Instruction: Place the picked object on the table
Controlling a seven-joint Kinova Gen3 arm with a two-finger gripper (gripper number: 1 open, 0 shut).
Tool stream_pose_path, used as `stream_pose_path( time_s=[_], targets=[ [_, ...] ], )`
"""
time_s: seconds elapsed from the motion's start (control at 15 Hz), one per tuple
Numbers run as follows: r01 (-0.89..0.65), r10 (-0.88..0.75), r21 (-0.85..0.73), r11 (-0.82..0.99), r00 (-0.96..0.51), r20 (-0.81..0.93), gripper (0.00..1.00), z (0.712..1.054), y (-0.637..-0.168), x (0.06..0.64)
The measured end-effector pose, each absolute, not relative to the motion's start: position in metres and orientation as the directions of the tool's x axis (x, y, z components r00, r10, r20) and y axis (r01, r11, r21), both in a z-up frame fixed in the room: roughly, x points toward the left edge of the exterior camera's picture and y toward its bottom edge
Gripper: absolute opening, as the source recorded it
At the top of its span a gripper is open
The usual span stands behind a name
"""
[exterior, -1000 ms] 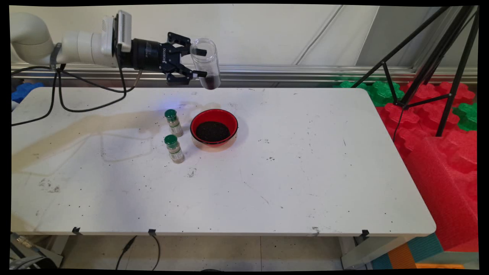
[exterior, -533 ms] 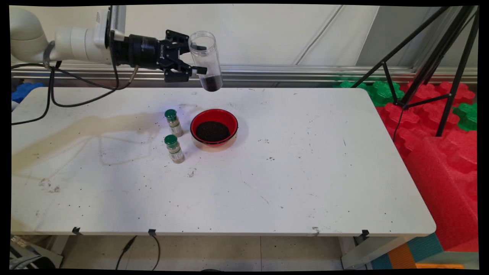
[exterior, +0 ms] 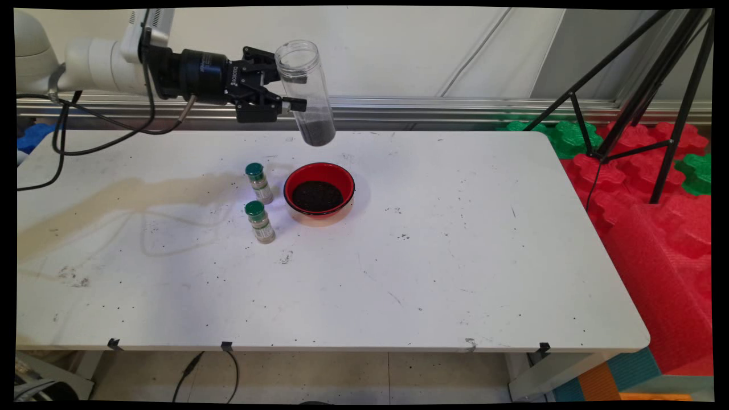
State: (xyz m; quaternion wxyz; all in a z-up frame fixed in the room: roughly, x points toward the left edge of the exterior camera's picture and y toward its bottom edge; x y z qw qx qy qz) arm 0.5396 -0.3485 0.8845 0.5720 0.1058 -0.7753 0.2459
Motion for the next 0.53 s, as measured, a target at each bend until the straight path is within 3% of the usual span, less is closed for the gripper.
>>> stream_pose_path(
  time_s=[0.53],
  targets=[
    [-0.417,0.056,-0.159,0.895,-0.247,0.967,0.0,0.892,-0.32,0.527]
  ],
)
